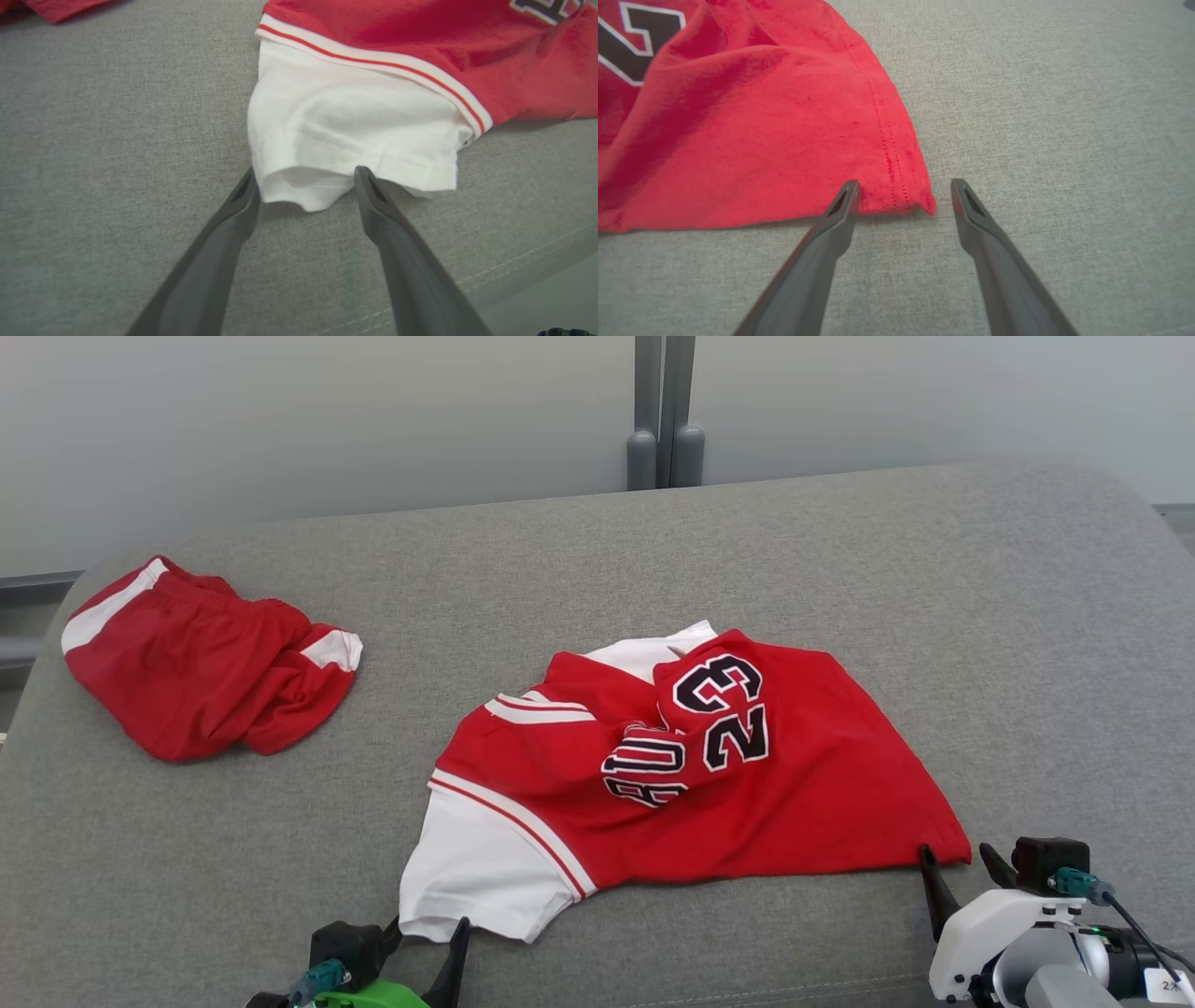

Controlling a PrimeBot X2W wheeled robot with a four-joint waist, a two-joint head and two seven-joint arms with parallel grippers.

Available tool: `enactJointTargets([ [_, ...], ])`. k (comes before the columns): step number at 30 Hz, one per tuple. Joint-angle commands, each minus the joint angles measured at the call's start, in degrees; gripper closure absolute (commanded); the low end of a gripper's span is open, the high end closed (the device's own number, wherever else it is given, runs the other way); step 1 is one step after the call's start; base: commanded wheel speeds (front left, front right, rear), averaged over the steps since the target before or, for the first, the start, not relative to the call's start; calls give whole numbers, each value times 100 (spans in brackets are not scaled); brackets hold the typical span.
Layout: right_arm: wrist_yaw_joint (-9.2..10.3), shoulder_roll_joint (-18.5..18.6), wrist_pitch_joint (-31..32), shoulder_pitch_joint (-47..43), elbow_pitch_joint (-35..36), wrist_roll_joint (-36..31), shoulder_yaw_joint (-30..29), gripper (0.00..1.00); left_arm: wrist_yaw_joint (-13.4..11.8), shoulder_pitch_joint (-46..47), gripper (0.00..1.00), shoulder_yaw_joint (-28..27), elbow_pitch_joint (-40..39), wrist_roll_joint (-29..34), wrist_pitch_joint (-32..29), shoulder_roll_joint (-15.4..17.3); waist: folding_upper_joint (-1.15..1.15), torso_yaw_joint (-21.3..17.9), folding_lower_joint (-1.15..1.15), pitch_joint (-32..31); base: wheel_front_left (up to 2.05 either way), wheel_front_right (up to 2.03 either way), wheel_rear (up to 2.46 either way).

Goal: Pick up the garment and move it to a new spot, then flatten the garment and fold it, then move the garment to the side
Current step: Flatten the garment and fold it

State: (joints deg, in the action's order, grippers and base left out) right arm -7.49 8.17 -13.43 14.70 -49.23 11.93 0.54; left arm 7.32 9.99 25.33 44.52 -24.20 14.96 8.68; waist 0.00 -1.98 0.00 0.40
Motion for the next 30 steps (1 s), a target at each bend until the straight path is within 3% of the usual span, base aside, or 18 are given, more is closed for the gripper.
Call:
enactJointTargets([
  [1, 0, 21, -54, 98, -110, 36, 43, 0, 16, 106, 0, 29, 16, -42, 22, 41, 0, 13, 0, -9, 0, 0, 0],
  [6, 0, 32, -144, 276, -515, 122, 179, 0, 16, 211, 0, 140, -47, -86, 24, 33, 0, 43, 0, -47, 0, 0, 0],
  [7, 0, 42, -156, 298, -575, 140, 205, 16, 16, 204, 27, 185, -43, -56, 24, 44, 0, 51, 0, -57, 0, 0, 0],
  [8, 0, 51, -160, 322, -621, 160, 229, 53, 16, 199, 58, 219, -17, -36, 23, 60, 0, 57, 0, -66, 0, 0, 0],
  [9, 0, 53, -172, 350, -660, 170, 263, 100, 16, 199, 100, 253, -3, -42, 22, 65, 0, 57, 0, -74, 0, 0, 0],
  [19, 0, 92, -186, 286, -505, 280, 355, 100, 16, -14, 100, 13, -339, 178, 20, 163, 0, 107, 0, -120, 0, 0, 0],
  [30, 0, 246, -187, 94, 781, 1021, 618, 100, 4, 99, 100, -294, -1723, 728, 21, 448, 0, 89, 0, -125, 0, 0, 0],
])
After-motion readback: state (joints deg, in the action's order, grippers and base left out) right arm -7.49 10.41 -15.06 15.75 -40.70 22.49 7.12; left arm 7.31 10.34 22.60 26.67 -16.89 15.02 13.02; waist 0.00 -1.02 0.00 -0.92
